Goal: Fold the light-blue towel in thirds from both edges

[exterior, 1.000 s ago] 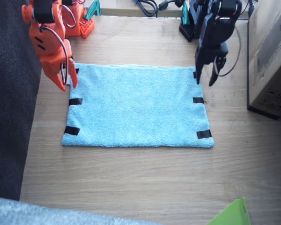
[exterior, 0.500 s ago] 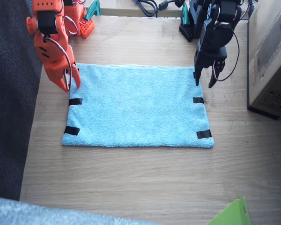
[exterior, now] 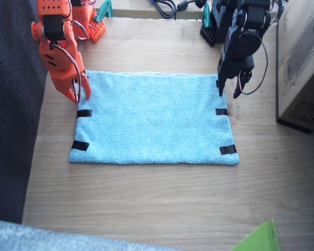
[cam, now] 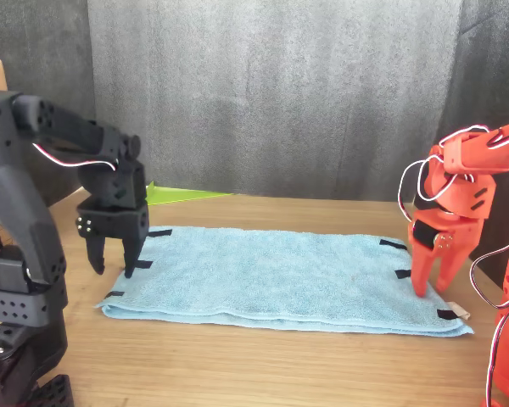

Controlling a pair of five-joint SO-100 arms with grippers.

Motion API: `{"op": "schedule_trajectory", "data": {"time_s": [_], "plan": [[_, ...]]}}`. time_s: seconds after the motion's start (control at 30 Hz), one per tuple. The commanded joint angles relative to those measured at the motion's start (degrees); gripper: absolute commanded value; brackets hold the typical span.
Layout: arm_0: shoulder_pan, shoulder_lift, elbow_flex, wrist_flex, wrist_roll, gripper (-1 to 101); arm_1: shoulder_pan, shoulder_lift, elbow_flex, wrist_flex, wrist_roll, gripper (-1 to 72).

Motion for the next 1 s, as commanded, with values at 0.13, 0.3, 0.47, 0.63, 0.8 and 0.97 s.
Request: {"op": "schedule_trajectory", "data": {"time_s": [0.13,0.3,0.47,0.63,0.8,0.97], "plan": [[0.26,-3.25,-5.1,3.43,1.67,25,0.79,0.79,1.93,-0.62,-0.44,18.8],[0.35,-5.71,-7.38,5.01,2.11,25,0.53,0.09,2.11,-0.88,-0.97,18.3],[0.53,-9.76,-10.2,6.68,2.46,25,0.44,-0.62,2.11,-1.14,-1.23,18.1],[0.97,-11.95,-11.78,7.91,2.81,24,0.44,-1.14,2.11,-1.23,-1.32,17.9],[1.05,-12.74,-12.13,8.17,3.08,23,0.53,-1.58,2.11,-1.05,-1.23,17.9],[1.14,-12.57,-11.95,8.17,2.99,22,0.62,-1.85,2.02,-0.97,-1.05,17.3]]}}
